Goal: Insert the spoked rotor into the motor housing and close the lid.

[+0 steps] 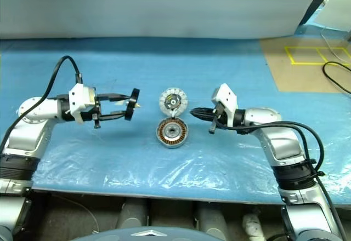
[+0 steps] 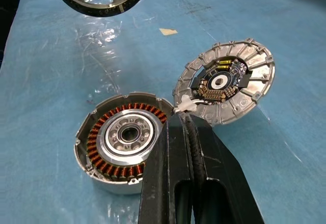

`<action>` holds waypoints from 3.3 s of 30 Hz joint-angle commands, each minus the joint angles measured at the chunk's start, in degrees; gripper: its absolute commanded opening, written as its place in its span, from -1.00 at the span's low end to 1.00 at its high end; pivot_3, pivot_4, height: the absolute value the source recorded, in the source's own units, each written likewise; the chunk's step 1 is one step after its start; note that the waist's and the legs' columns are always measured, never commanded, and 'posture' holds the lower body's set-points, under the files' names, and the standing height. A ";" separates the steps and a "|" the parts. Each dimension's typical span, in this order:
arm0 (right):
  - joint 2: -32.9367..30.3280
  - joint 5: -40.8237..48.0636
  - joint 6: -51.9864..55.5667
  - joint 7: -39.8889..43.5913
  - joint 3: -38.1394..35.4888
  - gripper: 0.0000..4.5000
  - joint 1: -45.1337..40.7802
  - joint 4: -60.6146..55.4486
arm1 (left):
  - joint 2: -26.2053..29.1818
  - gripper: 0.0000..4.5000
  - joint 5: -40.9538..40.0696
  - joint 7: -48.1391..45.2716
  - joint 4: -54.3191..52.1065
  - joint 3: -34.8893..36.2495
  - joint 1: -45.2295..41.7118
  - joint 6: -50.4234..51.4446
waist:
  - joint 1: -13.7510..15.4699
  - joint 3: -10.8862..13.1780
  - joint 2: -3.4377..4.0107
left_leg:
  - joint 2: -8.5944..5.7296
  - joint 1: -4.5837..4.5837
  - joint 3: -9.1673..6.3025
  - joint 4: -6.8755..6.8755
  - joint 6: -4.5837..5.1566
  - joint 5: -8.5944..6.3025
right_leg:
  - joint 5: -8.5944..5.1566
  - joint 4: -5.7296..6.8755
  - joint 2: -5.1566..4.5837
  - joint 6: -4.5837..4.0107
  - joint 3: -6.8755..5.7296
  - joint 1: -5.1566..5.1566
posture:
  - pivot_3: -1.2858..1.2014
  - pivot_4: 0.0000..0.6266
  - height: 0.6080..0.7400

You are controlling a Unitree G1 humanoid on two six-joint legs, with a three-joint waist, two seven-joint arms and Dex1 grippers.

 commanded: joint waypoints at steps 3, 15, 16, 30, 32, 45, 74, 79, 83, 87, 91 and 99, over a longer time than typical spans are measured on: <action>-2.05 5.89 2.52 1.79 -2.60 -1.00 4.55 -7.56 | -3.03 -0.24 -3.19 2.21 -6.10 0.16 2.35 5.08 | -0.03 0.00 0.00 | 0.02 0.01 0.00 -0.04 0.00 0.00 | 0.00 -0.02 0.05 0.00 0.00 0.00 | 0.03 -0.52 1.00; -3.81 11.96 7.45 -2.40 -6.56 -1.00 15.11 -16.08 | -11.98 -0.24 -4.04 3.57 -4.77 -1.98 1.77 11.02 | -0.10 0.01 -0.02 | 0.00 0.02 -0.01 0.00 0.02 -0.01 | 0.00 -0.08 0.05 0.01 0.06 0.01 | 0.03 -0.52 1.00; -3.55 12.17 7.69 -3.21 -6.72 -1.00 15.58 -16.54 | -12.26 -0.24 -3.64 3.23 -4.56 -2.32 1.98 10.58 | -0.09 0.01 -0.02 | 0.00 0.02 -0.01 -0.01 0.02 -0.01 | 0.00 -0.09 0.05 0.02 0.06 0.01 | 0.03 -0.52 1.00; -2.93 12.57 10.87 -10.43 -5.19 -1.00 15.54 -20.53 | -12.99 -0.24 -2.41 0.86 -5.05 -5.25 4.97 13.44 | -0.06 0.01 -0.01 | -0.02 0.01 -0.02 -0.05 0.02 -0.01 | 0.00 -0.14 0.04 0.04 0.06 0.01 | 0.03 -0.52 1.00; -3.27 12.74 10.93 -10.68 -5.40 -1.00 15.70 -20.75 | -11.47 -0.24 0.67 0.07 -3.89 -6.92 5.10 11.94 | -0.06 0.01 -0.01 | -0.02 0.02 -0.02 -0.07 0.02 -0.01 | -0.01 -0.14 0.04 0.04 0.05 0.01 | 0.03 -0.52 1.00; -4.42 11.48 9.20 -10.16 -4.92 -1.00 16.50 -18.04 | -12.31 -0.24 7.75 0.11 -0.55 -11.29 0.15 4.54 | -0.06 0.00 -0.01 | -0.04 0.06 -0.03 -0.08 0.02 0.00 | 0.00 -0.16 0.02 0.06 0.06 0.09 | 0.03 -0.52 1.00; -6.19 13.18 10.59 -12.41 -6.26 -1.00 20.90 -22.32 | -9.87 -0.24 12.12 -0.60 -1.16 -12.60 -4.93 2.58 | 0.02 0.00 0.00 | -0.06 0.20 -0.03 -0.08 0.02 0.00 | -0.01 -0.16 0.02 0.07 0.07 0.22 | 0.03 -0.52 1.00; -5.82 12.78 10.44 -13.07 -5.63 -1.00 20.88 -22.56 | -9.46 -0.24 13.15 -0.96 0.46 -13.18 -5.58 1.88 | 0.02 0.00 0.00 | -0.06 0.21 -0.03 -0.08 0.02 0.00 | -0.01 -0.16 0.02 0.07 0.07 0.22 | 0.03 -0.52 1.00; -5.55 12.63 10.46 -13.71 -5.18 -1.00 20.89 -22.86 | -9.48 -0.24 13.51 -0.93 1.18 -13.24 -5.87 1.38 | 0.02 0.00 0.00 | -0.06 0.20 -0.03 -0.08 0.02 0.00 | -0.01 -0.15 0.02 0.07 0.07 0.22 | 0.03 -0.52 1.00; -5.47 12.52 10.37 -14.04 -4.96 -1.00 20.84 -22.89 | -9.25 -0.24 14.43 -1.14 1.53 -13.64 -6.18 1.02 | 0.02 0.00 0.00 | -0.06 0.20 -0.03 -0.08 0.02 0.00 | 0.00 -0.15 0.02 0.07 0.07 0.22 | 0.03 -0.52 1.00; -5.40 12.26 10.24 -14.11 -4.66 -1.00 20.55 -22.68 | -8.77 -0.24 14.96 -1.64 1.62 -14.12 -6.03 1.23 | 0.00 0.00 0.00 | -0.06 0.21 -0.03 -0.08 0.02 0.00 | -0.01 -0.14 0.02 0.07 0.07 0.22 | 0.03 -0.52 1.00; -5.18 12.29 10.82 -14.69 -4.18 -1.00 19.23 -22.40 | -9.03 -0.24 16.27 -1.57 3.25 -14.65 -6.61 -0.08 | 0.01 0.00 0.00 | -0.06 0.23 -0.03 -0.07 0.02 0.00 | -0.01 -0.13 0.02 0.07 0.08 0.24 | 0.03 -0.52 1.00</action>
